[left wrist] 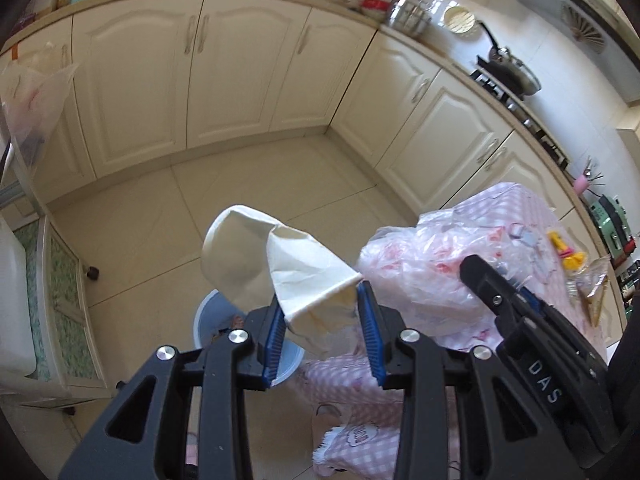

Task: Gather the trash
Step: 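Carry the white paper and plastic bag over the bucket and release both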

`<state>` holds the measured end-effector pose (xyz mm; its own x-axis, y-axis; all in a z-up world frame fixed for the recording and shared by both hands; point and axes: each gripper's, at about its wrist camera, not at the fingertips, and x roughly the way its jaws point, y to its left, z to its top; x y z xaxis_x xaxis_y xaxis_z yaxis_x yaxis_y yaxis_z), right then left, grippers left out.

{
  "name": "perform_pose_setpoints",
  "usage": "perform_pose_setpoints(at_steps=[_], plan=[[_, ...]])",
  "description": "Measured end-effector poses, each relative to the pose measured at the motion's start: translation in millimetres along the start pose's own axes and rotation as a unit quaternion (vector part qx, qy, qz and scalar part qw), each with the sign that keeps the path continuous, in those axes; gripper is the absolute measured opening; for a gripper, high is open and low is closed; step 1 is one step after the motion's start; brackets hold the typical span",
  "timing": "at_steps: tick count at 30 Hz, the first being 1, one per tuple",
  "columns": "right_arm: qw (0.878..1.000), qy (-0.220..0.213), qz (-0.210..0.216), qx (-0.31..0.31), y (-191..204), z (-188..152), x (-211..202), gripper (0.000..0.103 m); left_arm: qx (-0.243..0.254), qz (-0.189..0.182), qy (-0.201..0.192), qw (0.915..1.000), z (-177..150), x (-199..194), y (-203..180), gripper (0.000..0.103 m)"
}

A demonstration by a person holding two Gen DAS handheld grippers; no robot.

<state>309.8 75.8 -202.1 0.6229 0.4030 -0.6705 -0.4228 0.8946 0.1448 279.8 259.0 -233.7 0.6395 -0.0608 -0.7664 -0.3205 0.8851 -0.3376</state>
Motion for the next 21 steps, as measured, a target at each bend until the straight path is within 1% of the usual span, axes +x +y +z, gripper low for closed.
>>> perform_pose_setpoints(at_steps=[4,9,12,14,21], plan=[[1.0,0.013,-0.014,-0.004,-1.8,-2.7,24.7,0.024,0.0,0.015,0.016,0.9997,3.8,25.7,11.9,0.035],[0.999,0.018,-0.029,-0.003,-7.3,-5.0,40.4,0.024,-0.005,0.017,0.026,0.9995,10.7,46.5,21.6,0.038],[0.999,0.022,-0.032,0.0,-10.6,-7.1,47.9,0.025,-0.011,0.02,0.029,0.9993,13.9,55.7,25.3,0.054],[0.999,0.025,-0.032,0.001,-11.0,-8.4,51.7,0.025,-0.011,0.025,0.027,0.9993,15.0,57.9,27.5,0.057],[0.999,0.033,-0.023,-0.005,-1.9,-11.3,60.5,0.025,-0.013,0.029,0.029,0.9991,13.4,58.1,30.0,0.057]])
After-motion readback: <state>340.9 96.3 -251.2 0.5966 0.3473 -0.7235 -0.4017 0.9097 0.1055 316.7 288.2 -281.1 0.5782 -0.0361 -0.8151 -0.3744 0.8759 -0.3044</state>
